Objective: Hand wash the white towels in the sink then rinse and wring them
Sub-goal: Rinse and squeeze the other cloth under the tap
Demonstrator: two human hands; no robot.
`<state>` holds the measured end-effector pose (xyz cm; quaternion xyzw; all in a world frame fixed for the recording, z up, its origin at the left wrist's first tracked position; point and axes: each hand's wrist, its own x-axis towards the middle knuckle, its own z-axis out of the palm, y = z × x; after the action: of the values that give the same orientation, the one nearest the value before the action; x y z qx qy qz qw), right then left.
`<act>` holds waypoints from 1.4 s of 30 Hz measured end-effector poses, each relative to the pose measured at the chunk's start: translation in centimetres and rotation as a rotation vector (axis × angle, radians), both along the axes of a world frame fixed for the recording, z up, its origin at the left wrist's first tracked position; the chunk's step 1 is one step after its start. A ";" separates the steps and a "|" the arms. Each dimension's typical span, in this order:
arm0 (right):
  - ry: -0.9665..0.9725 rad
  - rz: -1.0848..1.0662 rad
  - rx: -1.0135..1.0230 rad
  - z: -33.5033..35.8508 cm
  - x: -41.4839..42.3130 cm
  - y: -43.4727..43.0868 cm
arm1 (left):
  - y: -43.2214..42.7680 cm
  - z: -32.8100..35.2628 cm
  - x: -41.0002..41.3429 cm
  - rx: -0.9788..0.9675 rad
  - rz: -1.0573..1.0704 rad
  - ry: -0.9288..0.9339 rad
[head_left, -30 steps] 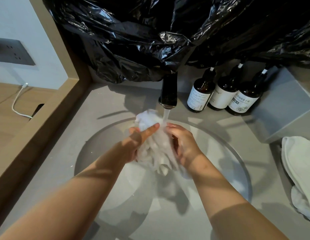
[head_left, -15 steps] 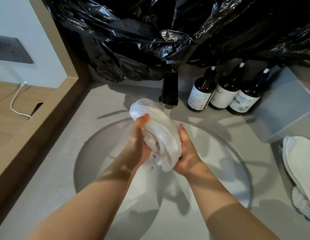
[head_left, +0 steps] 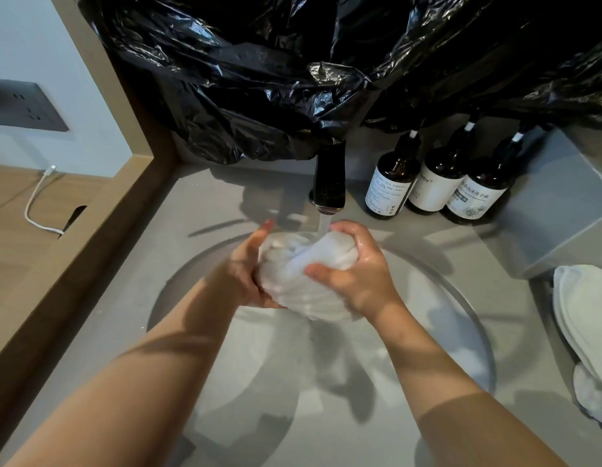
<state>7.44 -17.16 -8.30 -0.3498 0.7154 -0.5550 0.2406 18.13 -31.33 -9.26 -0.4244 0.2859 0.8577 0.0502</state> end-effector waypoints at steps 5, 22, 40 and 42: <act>-0.042 -0.055 -0.031 0.1 -0.4 -0.2 | 1.4 -1.0 -0.1 -0.049 0.097 0.037; -1.105 0.002 0.466 -2.7 -0.9 -0.7 | 1.9 -1.1 -0.1 -0.459 0.465 0.560; -0.075 -0.028 0.133 0.2 -1.3 -1.6 | 1.0 -1.9 3.1 0.175 0.192 -0.038; 0.082 0.019 0.127 0.1 -0.9 -1.8 | 1.6 -2.5 1.8 0.127 0.274 -0.050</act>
<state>6.53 -18.98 -8.17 -0.3630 0.7550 -0.4915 0.2381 19.94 -29.69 -11.74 -0.4767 0.1690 0.8620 -0.0335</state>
